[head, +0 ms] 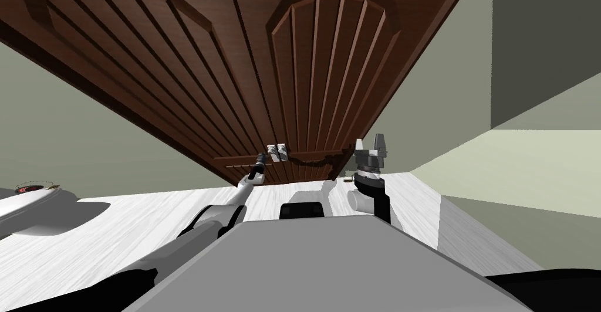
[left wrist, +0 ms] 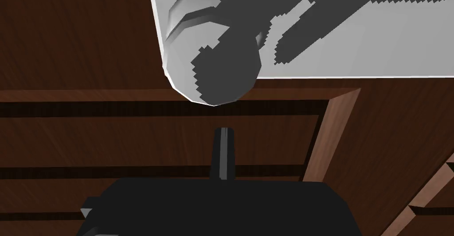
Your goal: Pull the door open
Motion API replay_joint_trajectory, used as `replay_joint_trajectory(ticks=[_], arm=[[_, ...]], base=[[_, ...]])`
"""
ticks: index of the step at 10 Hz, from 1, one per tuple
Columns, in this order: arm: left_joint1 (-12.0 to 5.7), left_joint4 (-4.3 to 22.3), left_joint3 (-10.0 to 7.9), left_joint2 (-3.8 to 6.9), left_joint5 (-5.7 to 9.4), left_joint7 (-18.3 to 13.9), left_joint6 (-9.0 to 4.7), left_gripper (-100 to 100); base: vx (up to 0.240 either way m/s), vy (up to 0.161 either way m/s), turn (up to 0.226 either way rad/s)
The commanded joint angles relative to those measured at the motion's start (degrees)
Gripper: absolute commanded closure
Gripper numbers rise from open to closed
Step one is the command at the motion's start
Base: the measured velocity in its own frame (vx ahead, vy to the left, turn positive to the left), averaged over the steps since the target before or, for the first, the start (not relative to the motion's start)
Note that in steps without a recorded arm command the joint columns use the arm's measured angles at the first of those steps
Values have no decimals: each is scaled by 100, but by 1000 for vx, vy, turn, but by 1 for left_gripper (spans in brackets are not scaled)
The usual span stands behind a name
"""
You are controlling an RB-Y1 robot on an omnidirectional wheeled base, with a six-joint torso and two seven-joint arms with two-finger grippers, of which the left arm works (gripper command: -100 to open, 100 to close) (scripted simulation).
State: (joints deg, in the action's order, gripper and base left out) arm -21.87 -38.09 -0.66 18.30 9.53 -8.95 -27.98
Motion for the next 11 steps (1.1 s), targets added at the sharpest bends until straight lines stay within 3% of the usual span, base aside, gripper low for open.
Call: replay_joint_trajectory(ticks=[1,4,7,8,9,10,11], arm=[[61,21,-40,85,16,-15,11,-100],[69,-14,19,76,6,-54,20,-100],[-11,-112,180,-51,-34,-106,24,-100],[-36,2,150,-13,-25,-102,-9,-100],[41,93,35,131,9,-94,-12,-100],[63,111,4,167,18,-88,-9,-100],[123,163,-88,270,44,-71,1,-100]], base=[[-200,101,171],[-207,31,20],[-191,-101,-65],[-85,-55,-18],[-24,46,169],[-10,77,215],[21,99,103]])
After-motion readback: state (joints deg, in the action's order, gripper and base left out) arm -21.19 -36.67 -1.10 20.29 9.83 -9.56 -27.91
